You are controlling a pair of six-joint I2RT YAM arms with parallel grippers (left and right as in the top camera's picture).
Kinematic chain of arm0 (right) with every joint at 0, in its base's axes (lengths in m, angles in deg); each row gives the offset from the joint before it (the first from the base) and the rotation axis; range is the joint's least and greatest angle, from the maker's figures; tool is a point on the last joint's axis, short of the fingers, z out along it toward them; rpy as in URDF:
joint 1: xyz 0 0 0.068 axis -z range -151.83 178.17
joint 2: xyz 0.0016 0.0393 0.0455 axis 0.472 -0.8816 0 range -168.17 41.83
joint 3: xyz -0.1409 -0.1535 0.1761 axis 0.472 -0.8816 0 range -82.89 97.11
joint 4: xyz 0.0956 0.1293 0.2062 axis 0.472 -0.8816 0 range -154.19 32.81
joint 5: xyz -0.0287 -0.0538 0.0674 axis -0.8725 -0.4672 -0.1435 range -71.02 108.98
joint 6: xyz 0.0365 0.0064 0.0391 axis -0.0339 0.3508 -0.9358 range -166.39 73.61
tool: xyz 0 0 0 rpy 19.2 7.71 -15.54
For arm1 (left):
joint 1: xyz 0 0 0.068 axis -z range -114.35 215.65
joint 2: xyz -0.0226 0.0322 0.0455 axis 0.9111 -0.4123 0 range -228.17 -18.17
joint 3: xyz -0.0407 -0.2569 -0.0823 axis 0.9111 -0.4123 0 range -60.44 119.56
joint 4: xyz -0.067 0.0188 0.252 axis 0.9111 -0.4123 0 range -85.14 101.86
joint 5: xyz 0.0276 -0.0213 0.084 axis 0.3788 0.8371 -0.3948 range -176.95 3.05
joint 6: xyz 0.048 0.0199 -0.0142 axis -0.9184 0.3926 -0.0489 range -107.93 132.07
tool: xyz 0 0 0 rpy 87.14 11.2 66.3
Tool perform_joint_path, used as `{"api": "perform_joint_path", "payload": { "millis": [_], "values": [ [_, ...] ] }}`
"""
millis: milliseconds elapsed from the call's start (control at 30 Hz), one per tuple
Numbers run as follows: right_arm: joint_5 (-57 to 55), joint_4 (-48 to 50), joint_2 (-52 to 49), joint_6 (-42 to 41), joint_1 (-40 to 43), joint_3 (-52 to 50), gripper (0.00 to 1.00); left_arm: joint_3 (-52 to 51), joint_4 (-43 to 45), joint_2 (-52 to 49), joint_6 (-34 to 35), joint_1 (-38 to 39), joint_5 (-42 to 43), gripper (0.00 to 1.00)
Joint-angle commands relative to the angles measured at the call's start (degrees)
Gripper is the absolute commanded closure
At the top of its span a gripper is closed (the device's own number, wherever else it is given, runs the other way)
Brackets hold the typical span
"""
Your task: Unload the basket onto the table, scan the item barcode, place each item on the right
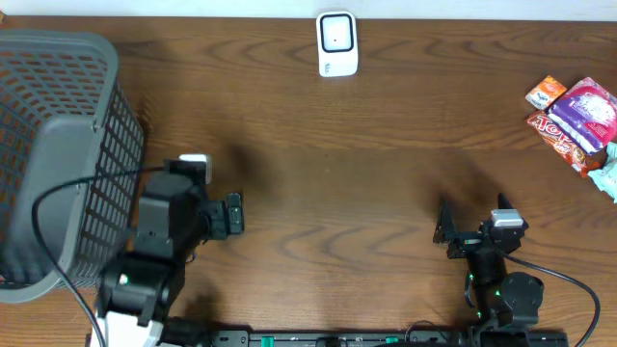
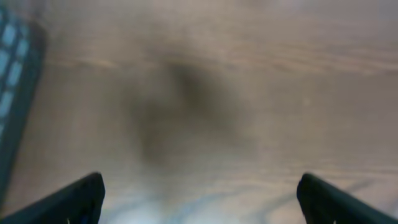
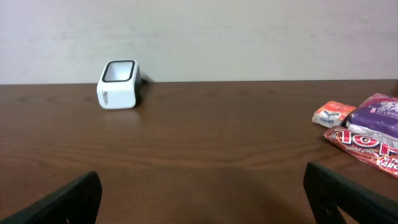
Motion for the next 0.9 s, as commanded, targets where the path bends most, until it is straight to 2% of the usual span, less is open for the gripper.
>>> {"api": "perform_joint_path", "payload": {
  "millis": [0,333,700,867],
  "values": [
    [0.39,-0.04,0.37,-0.79,-0.39,-0.2,0.01,-5.2,5.22,5.05,-4.76,-3.04,6.51,0.02],
    [0.39,-0.04,0.37,-0.79,-0.39,-0.2,0.01,-20.11,21.55,16.81,-4.79,-11.02,6.27,0.02],
    [0.39,-0.04,0.37,-0.79,-0.39,-0.2,0.01,-33.48,37.57,29.38,-4.79,-11.28,6.47,0.02],
    [0.39,-0.04,0.37,-0.79,-0.39,-0.2,0.01,-36.94,40.46,35.8,-6.43,-11.28,6.05,0.02]
  ]
}}
